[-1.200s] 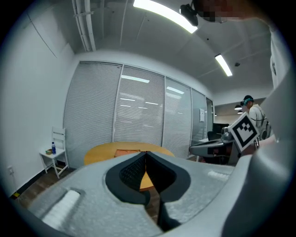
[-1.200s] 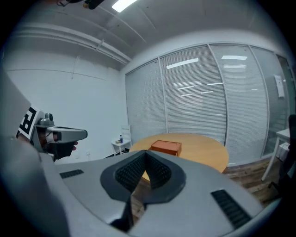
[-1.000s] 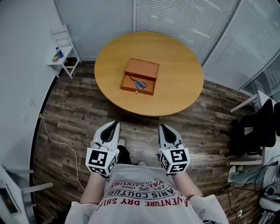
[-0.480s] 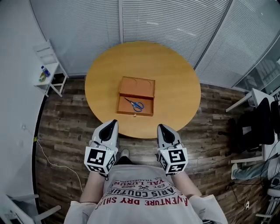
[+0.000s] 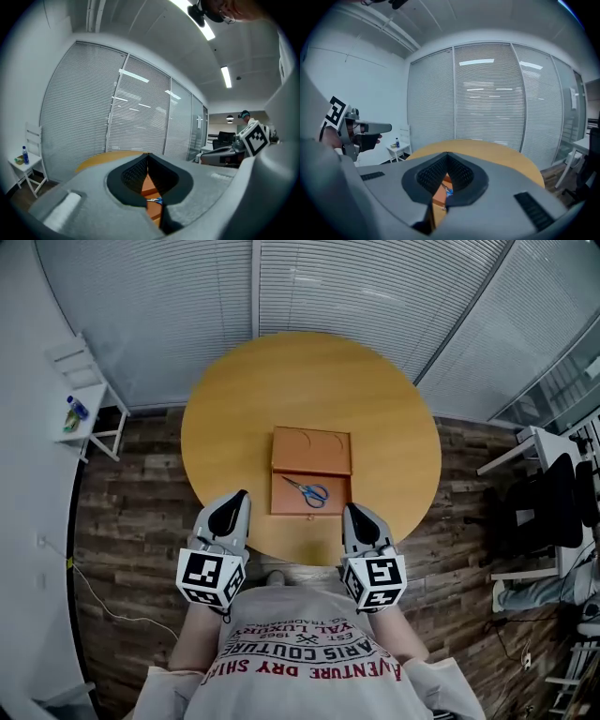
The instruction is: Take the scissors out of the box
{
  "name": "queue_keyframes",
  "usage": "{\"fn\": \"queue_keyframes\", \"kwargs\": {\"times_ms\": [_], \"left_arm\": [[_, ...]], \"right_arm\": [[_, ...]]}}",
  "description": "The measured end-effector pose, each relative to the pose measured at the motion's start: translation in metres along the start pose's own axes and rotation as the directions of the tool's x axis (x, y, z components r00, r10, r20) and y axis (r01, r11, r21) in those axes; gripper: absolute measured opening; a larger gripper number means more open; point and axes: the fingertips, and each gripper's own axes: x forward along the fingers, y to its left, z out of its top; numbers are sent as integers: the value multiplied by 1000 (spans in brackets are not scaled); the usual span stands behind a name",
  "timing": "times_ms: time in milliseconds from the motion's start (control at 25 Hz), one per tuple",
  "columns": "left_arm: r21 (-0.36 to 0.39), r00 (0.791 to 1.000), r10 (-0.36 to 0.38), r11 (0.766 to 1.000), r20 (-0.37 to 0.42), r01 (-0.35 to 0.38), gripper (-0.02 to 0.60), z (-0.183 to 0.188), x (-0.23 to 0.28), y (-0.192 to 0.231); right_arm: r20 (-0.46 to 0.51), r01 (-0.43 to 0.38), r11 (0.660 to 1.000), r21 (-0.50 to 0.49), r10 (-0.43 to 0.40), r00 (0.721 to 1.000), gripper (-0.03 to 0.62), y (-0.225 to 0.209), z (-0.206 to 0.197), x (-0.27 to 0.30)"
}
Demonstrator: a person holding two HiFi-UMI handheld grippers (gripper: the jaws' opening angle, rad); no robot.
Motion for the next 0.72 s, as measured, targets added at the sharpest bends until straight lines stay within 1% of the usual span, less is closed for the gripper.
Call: {"fn": "queue_keyframes", "kwargs": {"times_ms": [160, 280, 480, 600, 720], "left_arm": [[-27, 1000, -11, 1000, -9, 11, 11, -8, 12, 25], [-51, 1000, -12, 999, -20, 11, 11, -14, 21, 35], [-73, 999, 7, 997, -38, -9, 11, -26, 35, 40], [-77, 998, 34, 996, -57, -38, 11, -33, 44, 43], [-75, 995, 63, 995, -75, -68, 11, -34, 55, 46]], "right_arm": [[-43, 17, 1000, -5, -17, 999, 8, 4, -6, 21], [-80, -2, 1000, -23, 1, 997, 8, 7, -9, 37], [-148, -82, 993, -81, 69, 987, 8, 8, -18, 65], [-202, -145, 985, -92, 124, 972, 8, 6, -31, 85], [-252, -191, 978, -84, 165, 954, 8, -1, -38, 104]]}}
